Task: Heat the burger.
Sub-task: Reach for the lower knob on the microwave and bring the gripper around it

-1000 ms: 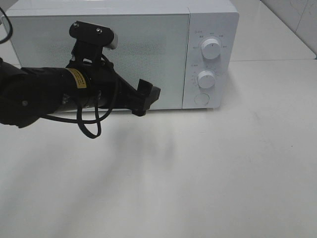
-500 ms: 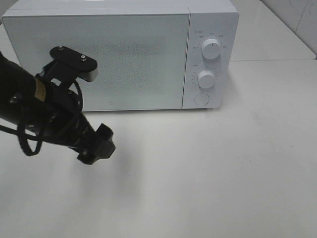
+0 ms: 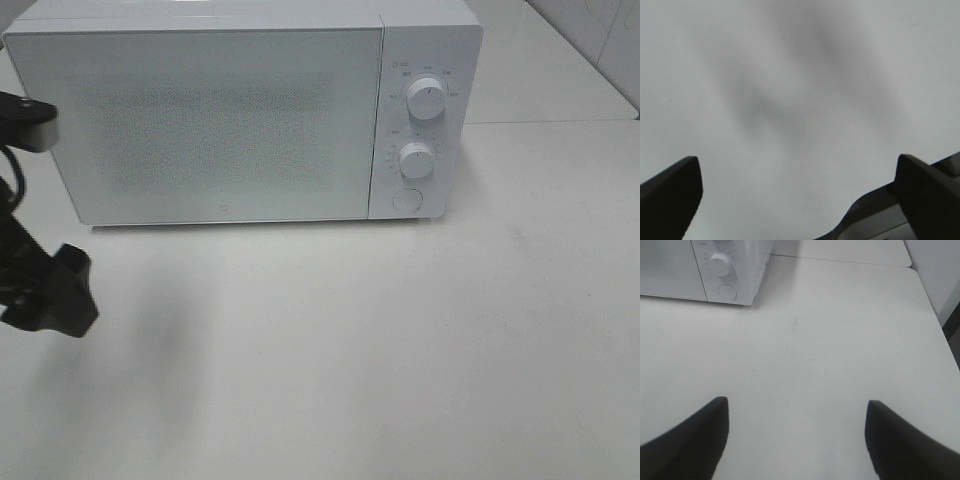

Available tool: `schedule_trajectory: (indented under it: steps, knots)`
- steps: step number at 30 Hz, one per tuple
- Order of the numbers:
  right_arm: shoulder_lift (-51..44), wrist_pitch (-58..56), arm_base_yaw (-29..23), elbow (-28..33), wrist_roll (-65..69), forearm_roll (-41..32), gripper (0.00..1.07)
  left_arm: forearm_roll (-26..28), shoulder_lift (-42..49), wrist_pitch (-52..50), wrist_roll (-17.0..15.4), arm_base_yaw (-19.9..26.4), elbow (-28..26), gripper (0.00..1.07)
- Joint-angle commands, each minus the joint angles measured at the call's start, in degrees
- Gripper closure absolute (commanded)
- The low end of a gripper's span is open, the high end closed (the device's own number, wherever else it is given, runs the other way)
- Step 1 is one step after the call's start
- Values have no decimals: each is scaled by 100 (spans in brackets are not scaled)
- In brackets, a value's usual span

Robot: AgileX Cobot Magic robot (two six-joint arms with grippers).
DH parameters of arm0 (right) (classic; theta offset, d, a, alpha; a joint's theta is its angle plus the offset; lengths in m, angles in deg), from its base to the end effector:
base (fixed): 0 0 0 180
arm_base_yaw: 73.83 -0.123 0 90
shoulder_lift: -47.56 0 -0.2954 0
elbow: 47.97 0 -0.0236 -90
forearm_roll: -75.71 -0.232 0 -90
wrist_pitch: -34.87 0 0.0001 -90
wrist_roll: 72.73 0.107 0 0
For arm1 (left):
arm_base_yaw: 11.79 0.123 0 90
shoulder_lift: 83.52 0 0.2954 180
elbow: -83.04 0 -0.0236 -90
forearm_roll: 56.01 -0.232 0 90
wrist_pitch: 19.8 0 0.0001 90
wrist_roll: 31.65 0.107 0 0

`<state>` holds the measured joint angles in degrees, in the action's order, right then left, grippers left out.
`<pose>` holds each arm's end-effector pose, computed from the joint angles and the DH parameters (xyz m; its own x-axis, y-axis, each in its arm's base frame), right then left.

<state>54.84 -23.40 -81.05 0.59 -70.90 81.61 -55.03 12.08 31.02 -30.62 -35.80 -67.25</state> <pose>-0.0156 -0.0114 0.2668 -0.4020 -0.0734 -0.9127 -0.0549 0.9969 -0.0559 0.2007 -0.0909 0.2404 -0.8791 0.3994 -0.2602 0.4163 0.9092 -0.0109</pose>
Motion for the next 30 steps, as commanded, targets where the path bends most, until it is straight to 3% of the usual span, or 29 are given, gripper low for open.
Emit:
schedule_trajectory:
  steps: [1, 2, 3, 5, 6, 8, 15, 20, 30]
  knots:
    - [-149, 63, 46, 11, 23, 6, 34, 395, 286, 309, 464, 785, 0, 10]
    - [-149, 63, 46, 11, 23, 6, 34, 533, 413, 395, 573, 1278, 0, 10]
    - [-149, 63, 46, 11, 23, 6, 34, 533, 413, 395, 573, 1278, 0, 10]
    - [-149, 63, 46, 11, 23, 6, 34, 842, 602, 498, 579, 2017, 0, 10]
    - [-149, 63, 46, 11, 23, 6, 34, 842, 602, 498, 579, 2017, 0, 10]
    - [-149, 63, 46, 11, 23, 6, 34, 997, 739, 688, 607, 2515, 0, 10]
    - [-149, 63, 46, 11, 23, 6, 34, 768, 1186, 1238, 602, 2693, 0, 10]
    - [-149, 63, 46, 11, 23, 6, 34, 493, 1730, 1495, 361, 2693, 0, 10]
    - [-149, 63, 46, 11, 23, 6, 34, 252, 3478, 1570, 344, 2693, 0, 10]
